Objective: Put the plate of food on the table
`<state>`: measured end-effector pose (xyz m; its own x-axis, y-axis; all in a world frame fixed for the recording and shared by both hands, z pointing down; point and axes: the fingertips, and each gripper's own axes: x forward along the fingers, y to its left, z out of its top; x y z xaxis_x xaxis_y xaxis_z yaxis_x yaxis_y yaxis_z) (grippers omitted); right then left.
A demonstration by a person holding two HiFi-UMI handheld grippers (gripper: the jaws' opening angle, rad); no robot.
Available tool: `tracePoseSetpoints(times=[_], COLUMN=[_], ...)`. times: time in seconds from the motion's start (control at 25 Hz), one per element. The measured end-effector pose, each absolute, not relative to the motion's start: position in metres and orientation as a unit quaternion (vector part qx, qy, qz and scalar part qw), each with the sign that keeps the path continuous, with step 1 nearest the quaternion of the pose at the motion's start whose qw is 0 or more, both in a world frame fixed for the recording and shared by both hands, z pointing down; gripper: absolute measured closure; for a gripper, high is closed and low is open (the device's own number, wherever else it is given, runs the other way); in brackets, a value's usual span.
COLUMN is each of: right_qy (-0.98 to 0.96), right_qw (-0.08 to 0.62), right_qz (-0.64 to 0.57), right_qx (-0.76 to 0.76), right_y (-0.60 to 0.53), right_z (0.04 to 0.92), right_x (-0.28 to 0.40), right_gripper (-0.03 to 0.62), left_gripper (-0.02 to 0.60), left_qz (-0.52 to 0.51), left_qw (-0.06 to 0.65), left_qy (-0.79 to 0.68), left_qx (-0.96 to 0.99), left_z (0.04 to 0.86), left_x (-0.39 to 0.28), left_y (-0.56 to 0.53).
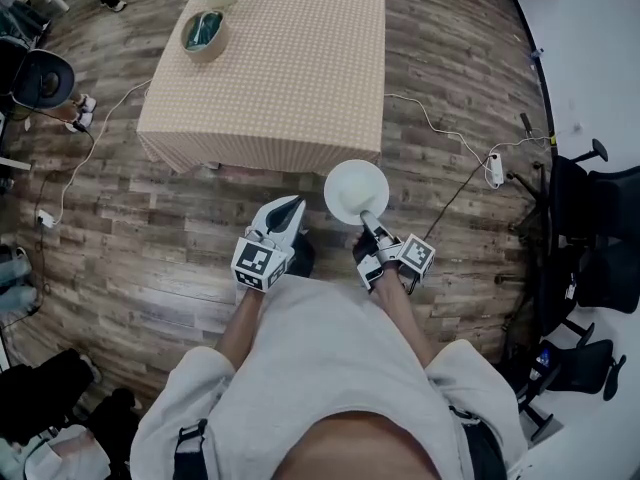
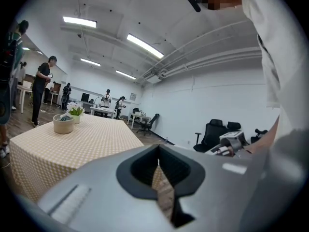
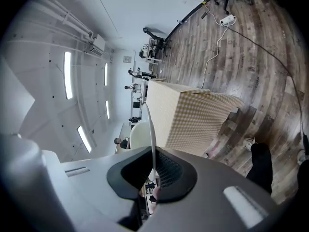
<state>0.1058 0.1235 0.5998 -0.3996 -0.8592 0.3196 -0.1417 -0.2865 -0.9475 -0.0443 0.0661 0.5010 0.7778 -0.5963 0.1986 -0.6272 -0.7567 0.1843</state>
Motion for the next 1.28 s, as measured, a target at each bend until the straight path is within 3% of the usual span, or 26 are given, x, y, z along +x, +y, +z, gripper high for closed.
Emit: tracePoseSetpoints(times=[0.56, 1.28], right_qy=[0.529, 0.532], right_qw=[0.299, 0.291], right_qz=[-0.634, -0.64], right_qx=[-0.478, -0.472], right_y=[-0.028, -0.043], right_z=[0.583, 0.578], right_x=[0.091, 0.093], right_gripper=[0.585, 0.585], left_gripper=[0.571, 0.572], left_qz=[0.06, 0.054], left_qw=[0.106, 0.12], left_qy=[-0.309, -0.332], left_qx=[0.943, 0.934], left_z=[0.483, 0.491], left_x=[-0.059, -0.062], left_y=[-0.086, -0.1])
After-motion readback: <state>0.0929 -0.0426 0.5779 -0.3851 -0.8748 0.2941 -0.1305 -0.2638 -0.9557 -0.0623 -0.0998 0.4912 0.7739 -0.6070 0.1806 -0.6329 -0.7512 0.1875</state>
